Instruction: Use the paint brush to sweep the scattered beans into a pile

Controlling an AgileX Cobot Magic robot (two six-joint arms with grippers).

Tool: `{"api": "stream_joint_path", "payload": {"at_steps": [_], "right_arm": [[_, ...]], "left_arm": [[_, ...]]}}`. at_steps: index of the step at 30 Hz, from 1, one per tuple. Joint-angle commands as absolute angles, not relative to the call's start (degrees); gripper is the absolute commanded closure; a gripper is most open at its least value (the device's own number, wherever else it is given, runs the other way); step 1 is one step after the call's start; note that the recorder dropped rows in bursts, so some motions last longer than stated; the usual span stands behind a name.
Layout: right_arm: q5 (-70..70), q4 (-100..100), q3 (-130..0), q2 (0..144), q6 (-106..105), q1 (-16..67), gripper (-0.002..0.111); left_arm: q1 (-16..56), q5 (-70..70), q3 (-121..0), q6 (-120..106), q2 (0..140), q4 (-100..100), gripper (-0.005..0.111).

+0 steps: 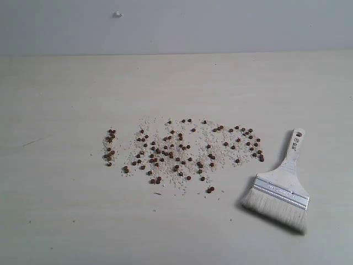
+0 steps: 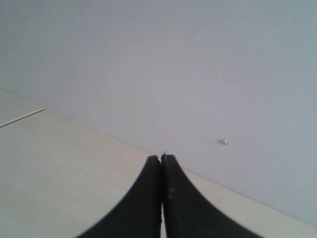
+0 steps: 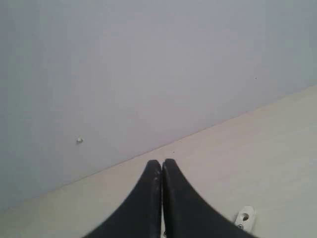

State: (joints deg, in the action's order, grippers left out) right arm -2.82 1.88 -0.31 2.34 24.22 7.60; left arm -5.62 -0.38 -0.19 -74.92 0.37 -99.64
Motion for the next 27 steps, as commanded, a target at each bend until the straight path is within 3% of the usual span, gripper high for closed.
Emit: {"api": "stream_joint_path", "payload": {"at_steps": [1,21,27], "right_arm": [[-1.99,1.6,0.0,1.88,24.06,7.69,0.108],[28.69,1.6,0.0,1.88,31.17,7.69,0.108],[23.6,1.6,0.0,2.23,31.17,7.69,0.108]], "left_arm": [[-5.3,0.0,0.0,-75.07,0.0,-99.95,0.107],[-5.3,0.0,0.0,-75.07,0.0,-99.95,0.107],[-5.3,0.0,0.0,-75.07,0.0,-99.95,0.107]]}}
